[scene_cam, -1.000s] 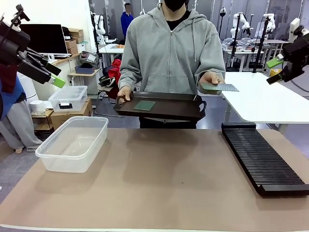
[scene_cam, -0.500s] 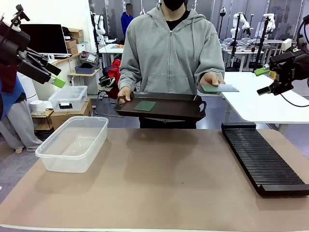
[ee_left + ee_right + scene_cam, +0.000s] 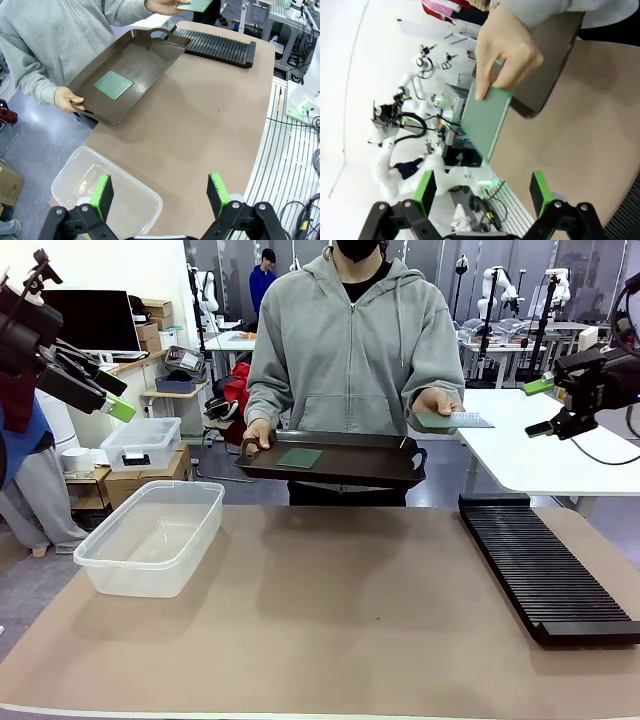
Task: Sort PCBs into racks and boxes based on the side picked up.
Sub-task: Pick up the Blank PCB handed by the Human.
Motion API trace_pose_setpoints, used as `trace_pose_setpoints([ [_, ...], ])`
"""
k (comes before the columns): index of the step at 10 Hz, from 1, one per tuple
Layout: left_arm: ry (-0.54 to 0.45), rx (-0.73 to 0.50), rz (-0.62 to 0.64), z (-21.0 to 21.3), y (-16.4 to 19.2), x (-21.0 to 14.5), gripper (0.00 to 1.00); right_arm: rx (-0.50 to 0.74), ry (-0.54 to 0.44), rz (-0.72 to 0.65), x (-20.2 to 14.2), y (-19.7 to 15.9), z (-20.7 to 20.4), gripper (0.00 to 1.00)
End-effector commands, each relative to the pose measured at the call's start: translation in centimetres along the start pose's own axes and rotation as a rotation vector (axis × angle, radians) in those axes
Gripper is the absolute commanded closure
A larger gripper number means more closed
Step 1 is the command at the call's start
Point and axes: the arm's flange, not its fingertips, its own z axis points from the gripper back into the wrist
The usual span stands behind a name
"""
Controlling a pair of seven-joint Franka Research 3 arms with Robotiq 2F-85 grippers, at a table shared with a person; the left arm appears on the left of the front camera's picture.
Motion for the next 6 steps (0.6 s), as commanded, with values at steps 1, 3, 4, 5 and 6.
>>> trace_pose_setpoints([
  [1,-0.001,0.000,0.000,-0.1,0.0,0.0,0.00,0.076,-0.009,-0.103,2.6,-1.7,-1.4,0.00],
  [3,-0.001,0.000,0.000,-0.1,0.0,0.0,0.00,0.101,0.007,-0.132,4.8,-3.0,-2.5,0.00],
  [4,-0.001,0.000,0.000,-0.1,0.0,0.0,0.00,0.126,0.021,-0.151,5.1,-3.6,-3.6,0.00],
  [5,-0.001,0.000,0.000,-0.1,0.0,0.0,0.00,0.162,0.062,-0.163,6.4,-4.2,-3.8,0.00],
  [6,-0.001,0.000,0.000,-0.1,0.0,0.0,0.00,0.198,0.067,-0.175,6.9,-4.5,-4.6,0.00],
])
